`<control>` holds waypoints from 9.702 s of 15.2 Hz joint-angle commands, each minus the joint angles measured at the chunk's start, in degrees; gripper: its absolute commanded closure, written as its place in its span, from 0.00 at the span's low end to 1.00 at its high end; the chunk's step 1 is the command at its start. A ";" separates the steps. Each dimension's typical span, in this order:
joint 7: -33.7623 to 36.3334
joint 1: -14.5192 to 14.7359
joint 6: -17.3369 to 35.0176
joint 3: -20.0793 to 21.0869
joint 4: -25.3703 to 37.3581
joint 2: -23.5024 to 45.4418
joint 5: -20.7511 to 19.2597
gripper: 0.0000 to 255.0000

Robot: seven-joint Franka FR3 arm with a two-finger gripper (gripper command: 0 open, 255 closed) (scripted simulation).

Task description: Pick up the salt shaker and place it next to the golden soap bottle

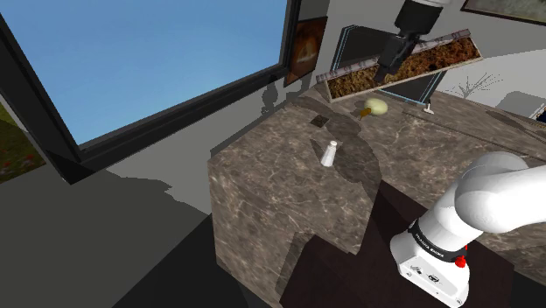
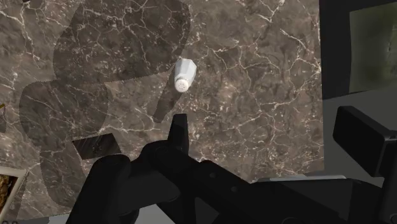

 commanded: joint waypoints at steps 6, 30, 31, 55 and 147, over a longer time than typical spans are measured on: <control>0.72 -1.08 10.93 -0.69 -10.67 -1.35 -0.55 0.00; 4.60 -7.76 69.79 -3.37 -33.21 28.45 -4.23 0.00; 4.68 -7.84 70.89 -3.34 -33.16 29.60 -4.33 0.00; 4.65 -7.88 71.44 -3.36 -32.52 30.79 -4.35 1.00; -43.64 -30.57 31.86 -21.17 61.91 90.34 22.86 1.00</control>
